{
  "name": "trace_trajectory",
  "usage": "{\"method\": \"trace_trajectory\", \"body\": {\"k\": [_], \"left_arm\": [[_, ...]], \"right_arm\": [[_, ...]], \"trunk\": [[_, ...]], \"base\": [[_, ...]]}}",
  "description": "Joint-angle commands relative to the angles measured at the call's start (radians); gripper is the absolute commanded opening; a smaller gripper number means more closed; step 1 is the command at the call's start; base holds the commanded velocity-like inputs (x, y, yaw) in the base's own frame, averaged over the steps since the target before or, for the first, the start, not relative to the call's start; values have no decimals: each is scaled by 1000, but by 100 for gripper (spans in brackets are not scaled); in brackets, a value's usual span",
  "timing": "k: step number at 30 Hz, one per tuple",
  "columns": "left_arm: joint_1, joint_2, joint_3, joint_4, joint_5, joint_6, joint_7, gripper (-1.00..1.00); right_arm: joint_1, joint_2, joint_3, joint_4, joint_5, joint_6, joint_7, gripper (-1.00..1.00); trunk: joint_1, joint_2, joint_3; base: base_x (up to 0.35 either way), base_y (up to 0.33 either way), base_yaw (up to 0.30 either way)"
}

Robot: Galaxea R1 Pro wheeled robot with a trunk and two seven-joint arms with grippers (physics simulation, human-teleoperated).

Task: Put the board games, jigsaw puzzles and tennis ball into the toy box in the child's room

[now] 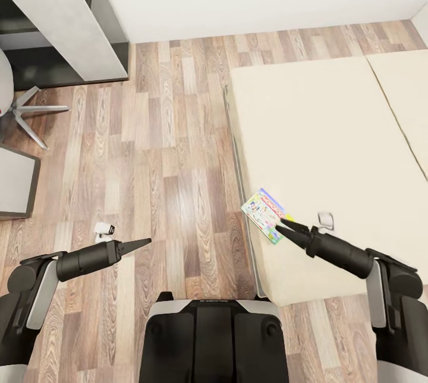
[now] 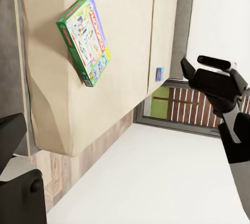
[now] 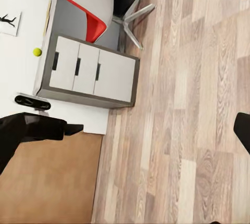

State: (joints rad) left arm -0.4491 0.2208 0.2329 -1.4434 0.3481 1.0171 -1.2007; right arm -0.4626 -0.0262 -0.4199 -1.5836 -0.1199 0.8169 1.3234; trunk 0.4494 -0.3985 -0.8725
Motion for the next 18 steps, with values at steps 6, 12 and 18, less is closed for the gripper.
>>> {"method": "trace_trajectory", "body": {"k": [6, 12, 18], "left_arm": [[0, 0, -1, 0, 1, 6, -2, 100], [0, 0, -1, 0, 1, 6, -3, 100], [0, 0, 0, 0, 1, 6, -4, 100]], "right_arm": [[5, 0, -10, 7, 1, -4, -6, 100], [5, 0, -20, 13, 3, -5, -15, 100], [7, 1, -20, 15, 2, -5, -15, 100]], "trunk": [[1, -1, -1], [1, -1, -1], [1, -1, -1]], "base": [[0, 0, 0], [0, 0, 0], [0, 0, 0]]}}
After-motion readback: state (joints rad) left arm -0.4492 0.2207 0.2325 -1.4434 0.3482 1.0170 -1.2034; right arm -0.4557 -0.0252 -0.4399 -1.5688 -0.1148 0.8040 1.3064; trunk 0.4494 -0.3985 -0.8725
